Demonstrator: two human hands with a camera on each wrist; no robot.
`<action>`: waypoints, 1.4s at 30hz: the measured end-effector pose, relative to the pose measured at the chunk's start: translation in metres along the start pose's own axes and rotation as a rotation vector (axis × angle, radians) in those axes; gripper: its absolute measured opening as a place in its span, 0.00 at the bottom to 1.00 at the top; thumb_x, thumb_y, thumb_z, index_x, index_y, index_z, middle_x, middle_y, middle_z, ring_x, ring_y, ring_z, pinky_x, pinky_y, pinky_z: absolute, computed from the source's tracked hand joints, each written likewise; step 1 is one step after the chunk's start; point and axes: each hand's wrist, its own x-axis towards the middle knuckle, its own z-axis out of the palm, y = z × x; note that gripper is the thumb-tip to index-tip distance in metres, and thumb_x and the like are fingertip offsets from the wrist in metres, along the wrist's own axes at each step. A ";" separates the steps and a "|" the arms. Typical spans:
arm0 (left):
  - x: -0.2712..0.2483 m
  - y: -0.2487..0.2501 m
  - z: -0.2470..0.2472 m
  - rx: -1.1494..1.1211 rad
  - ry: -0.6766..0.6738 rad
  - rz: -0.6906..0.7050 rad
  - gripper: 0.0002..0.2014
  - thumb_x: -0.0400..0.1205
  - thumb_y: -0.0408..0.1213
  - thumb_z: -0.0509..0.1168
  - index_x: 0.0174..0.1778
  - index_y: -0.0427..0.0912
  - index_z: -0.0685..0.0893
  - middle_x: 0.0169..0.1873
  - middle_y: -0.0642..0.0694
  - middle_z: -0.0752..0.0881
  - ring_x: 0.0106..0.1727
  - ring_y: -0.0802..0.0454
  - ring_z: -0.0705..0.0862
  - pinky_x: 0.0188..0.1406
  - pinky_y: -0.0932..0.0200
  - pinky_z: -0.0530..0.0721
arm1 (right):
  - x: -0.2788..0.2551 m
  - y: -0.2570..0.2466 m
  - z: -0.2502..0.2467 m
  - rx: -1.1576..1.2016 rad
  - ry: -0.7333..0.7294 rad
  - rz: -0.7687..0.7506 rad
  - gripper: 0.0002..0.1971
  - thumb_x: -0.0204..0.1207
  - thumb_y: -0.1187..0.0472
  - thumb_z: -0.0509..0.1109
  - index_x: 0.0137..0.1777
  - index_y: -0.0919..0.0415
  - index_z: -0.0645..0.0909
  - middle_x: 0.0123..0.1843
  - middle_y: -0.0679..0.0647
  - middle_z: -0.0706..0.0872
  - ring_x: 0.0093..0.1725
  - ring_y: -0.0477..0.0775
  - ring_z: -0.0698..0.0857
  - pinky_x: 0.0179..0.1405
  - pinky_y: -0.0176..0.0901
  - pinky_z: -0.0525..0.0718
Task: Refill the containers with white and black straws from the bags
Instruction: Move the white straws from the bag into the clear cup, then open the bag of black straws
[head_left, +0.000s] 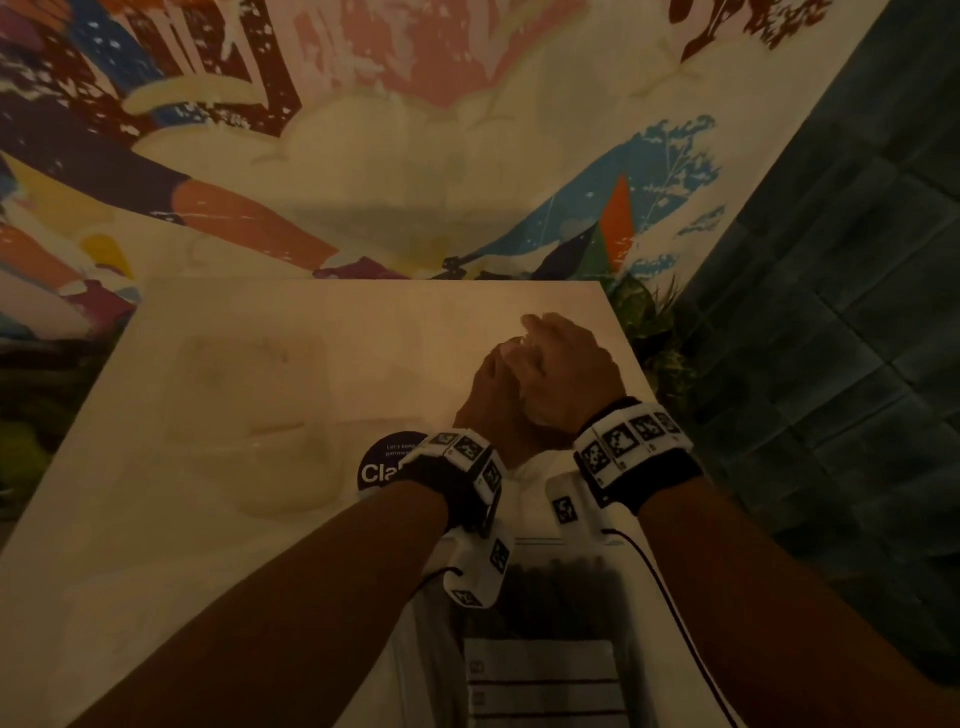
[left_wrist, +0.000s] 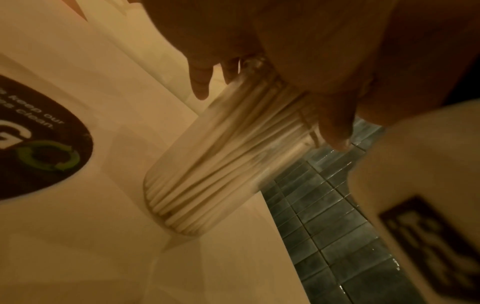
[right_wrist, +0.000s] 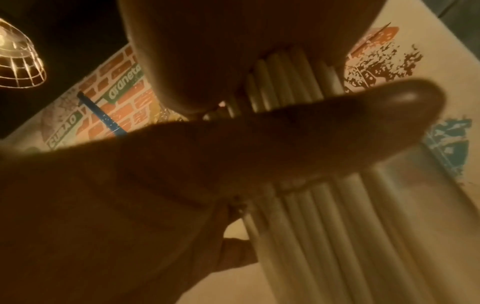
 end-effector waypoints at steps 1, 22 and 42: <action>0.000 0.003 -0.001 0.054 -0.008 0.059 0.45 0.74 0.65 0.59 0.83 0.44 0.55 0.81 0.40 0.59 0.81 0.40 0.56 0.82 0.48 0.48 | -0.001 -0.001 0.002 0.001 -0.007 -0.017 0.25 0.83 0.45 0.54 0.78 0.52 0.65 0.82 0.54 0.63 0.79 0.60 0.62 0.78 0.57 0.62; 0.020 -0.001 -0.004 0.136 -0.114 0.142 0.41 0.77 0.58 0.64 0.82 0.42 0.57 0.81 0.38 0.60 0.80 0.37 0.60 0.79 0.42 0.56 | 0.000 0.007 -0.004 -0.024 -0.104 -0.067 0.24 0.82 0.41 0.55 0.76 0.46 0.67 0.78 0.54 0.68 0.73 0.62 0.69 0.72 0.60 0.69; -0.099 0.026 0.015 0.161 -0.592 -0.286 0.12 0.82 0.49 0.57 0.42 0.45 0.79 0.55 0.42 0.85 0.53 0.40 0.84 0.50 0.50 0.82 | -0.177 0.074 0.036 0.493 -0.163 0.398 0.10 0.75 0.48 0.70 0.35 0.49 0.82 0.42 0.52 0.91 0.45 0.54 0.88 0.50 0.48 0.85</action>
